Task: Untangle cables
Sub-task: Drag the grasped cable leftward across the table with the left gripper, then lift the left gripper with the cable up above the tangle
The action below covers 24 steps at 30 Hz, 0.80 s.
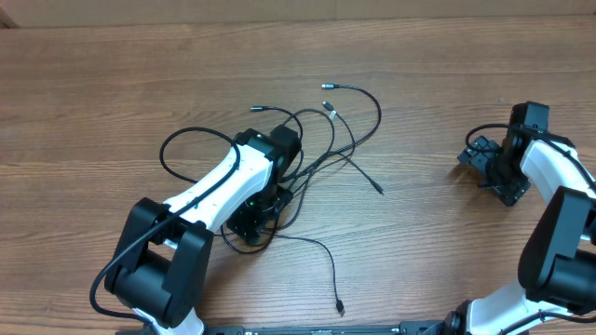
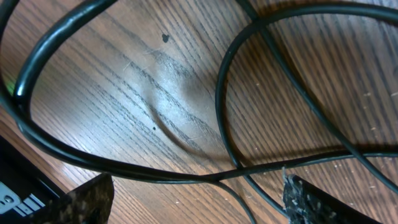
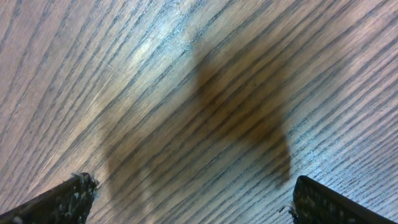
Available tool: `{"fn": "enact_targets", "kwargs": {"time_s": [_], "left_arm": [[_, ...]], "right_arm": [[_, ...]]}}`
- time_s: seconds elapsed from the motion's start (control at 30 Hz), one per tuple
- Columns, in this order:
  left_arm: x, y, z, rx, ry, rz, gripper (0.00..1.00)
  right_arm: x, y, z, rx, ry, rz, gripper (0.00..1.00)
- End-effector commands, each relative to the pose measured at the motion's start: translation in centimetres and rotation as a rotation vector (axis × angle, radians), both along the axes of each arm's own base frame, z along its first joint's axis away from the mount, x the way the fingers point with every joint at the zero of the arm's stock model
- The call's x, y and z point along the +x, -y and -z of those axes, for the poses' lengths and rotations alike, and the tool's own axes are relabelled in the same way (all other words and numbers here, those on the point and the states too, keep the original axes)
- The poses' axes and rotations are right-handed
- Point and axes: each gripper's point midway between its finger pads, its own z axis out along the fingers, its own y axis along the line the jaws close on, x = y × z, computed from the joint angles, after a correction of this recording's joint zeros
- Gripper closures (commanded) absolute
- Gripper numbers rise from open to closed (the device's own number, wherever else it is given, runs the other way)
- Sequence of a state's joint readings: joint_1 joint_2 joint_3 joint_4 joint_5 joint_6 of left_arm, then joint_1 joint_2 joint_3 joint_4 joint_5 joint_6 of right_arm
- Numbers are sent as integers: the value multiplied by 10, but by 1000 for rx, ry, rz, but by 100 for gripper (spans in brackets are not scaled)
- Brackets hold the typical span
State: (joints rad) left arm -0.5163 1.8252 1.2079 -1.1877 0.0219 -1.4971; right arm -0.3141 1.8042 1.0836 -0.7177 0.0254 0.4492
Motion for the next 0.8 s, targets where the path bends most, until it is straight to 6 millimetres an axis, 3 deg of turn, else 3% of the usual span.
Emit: {"fn": "enact_targets", "kwargs": {"time_s": [0.0, 0.3, 0.4, 0.47, 0.5, 0.53, 0.77], "left_arm": [[-3, -4, -1, 26, 11, -49, 15], [-1, -18, 11, 94, 51, -55, 24], [1, -22, 20, 108, 77, -52, 31], [3, -25, 24, 121, 97, -47, 49], [4, -27, 26, 128, 104, -31, 76], [6, -28, 26, 129, 107, -3, 96], [39, -9, 5, 27, 153, 378, 96]], "right_arm": [[0, 0, 1, 1, 2, 8, 0], [0, 0, 1, 1, 2, 8, 0], [0, 0, 1, 1, 2, 8, 0], [0, 0, 1, 1, 2, 8, 0], [0, 0, 1, 2, 2, 8, 0], [0, 0, 1, 1, 2, 8, 0], [0, 0, 1, 1, 2, 8, 0]]}}
